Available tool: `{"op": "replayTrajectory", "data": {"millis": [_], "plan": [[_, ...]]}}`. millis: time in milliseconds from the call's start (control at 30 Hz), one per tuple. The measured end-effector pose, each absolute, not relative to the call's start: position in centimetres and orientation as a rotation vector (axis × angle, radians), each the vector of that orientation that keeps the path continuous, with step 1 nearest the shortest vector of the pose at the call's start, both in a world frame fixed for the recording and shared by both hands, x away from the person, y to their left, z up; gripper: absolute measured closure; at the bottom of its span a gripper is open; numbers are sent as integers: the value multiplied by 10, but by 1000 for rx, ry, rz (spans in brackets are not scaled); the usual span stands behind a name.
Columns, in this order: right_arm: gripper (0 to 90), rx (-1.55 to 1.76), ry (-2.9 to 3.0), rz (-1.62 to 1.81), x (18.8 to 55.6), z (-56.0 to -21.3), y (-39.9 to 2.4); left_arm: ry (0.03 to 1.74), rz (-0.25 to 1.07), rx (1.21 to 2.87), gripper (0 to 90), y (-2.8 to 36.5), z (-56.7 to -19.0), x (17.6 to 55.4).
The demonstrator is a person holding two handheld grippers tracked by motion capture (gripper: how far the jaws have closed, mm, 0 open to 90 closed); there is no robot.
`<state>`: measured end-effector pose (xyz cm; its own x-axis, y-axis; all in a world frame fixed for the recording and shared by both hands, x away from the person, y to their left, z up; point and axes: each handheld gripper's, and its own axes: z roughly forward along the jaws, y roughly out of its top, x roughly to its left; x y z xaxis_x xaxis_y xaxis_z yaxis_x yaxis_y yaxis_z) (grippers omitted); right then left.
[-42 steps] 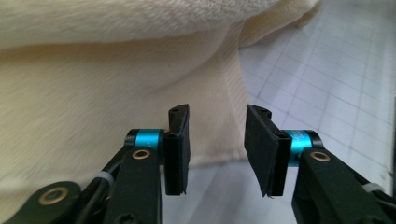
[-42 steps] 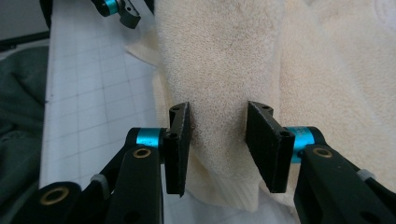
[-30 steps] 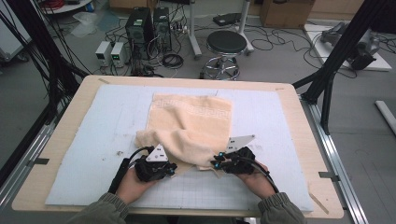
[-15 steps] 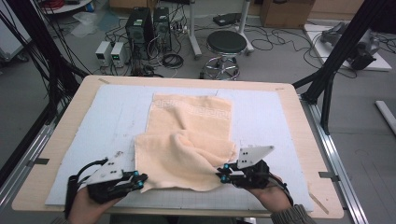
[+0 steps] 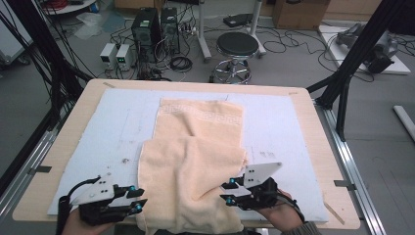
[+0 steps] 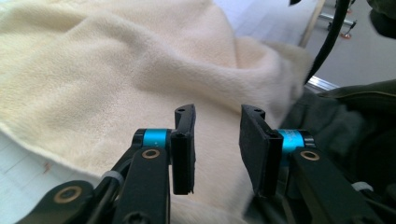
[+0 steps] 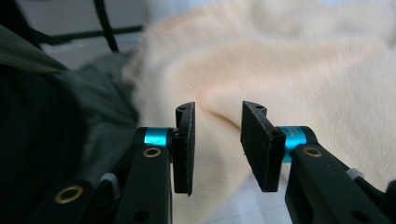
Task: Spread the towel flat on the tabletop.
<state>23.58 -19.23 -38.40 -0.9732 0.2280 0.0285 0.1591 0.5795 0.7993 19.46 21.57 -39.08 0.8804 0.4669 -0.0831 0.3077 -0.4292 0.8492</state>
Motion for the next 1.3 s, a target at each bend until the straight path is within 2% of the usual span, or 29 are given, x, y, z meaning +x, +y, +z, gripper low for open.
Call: {"op": "replayTrajectory", "data": {"millis": [233, 300, 367, 400, 467, 500, 767, 800, 833, 867, 900, 1000, 1133, 1233, 1300], "plan": [[660, 251, 2862, 1203, 252, -429, -167, 573, 150, 2178, 629, 200, -422, 226], [710, 240, 2865, 1141, 250, -434, -164, 580, 121, 2221, 629, 197, -431, 231], [841, 245, 2871, 1136, 249, -433, -165, 559, 128, 2239, 649, 195, -438, 231], [858, 251, 2889, 1148, 248, -433, -166, 544, 140, 2244, 699, 196, -437, 230], [867, 238, 2916, 1152, 245, -433, -166, 543, 110, 2248, 825, 198, -437, 230], [867, 232, 2933, 1166, 242, -432, -166, 536, 116, 2252, 844, 199, -436, 229], [842, 95, 2961, 1346, 196, -401, -174, 500, 91, 2166, 860, 216, -415, 201], [814, 64, 2947, 1378, 187, -394, -176, 488, 92, 2149, 857, 219, -411, 198], [742, 45, 2928, 1394, 180, -389, -178, 482, 101, 2135, 849, 221, -407, 195], [731, 49, 2904, 1403, 176, -385, -181, 484, 102, 2118, 820, 223, -405, 194], [720, 65, 2883, 1401, 175, -382, -184, 496, 108, 2110, 747, 223, -403, 195], [698, 183, 2825, 1343, 188, -385, -191, 507, 112, 2120, 669, 221, -407, 202], [633, 260, 2795, 1251, 218, -406, -190, 503, 110, 2181, 600, 209, -421, 220], [630, 317, 2818, 1221, 241, -426, -186, 514, 104, 2236, 585, 205, -431, 234], [674, 330, 2857, 1164, 250, -438, -181, 515, 80, 2244, 610, 203, -438, 240]]}}
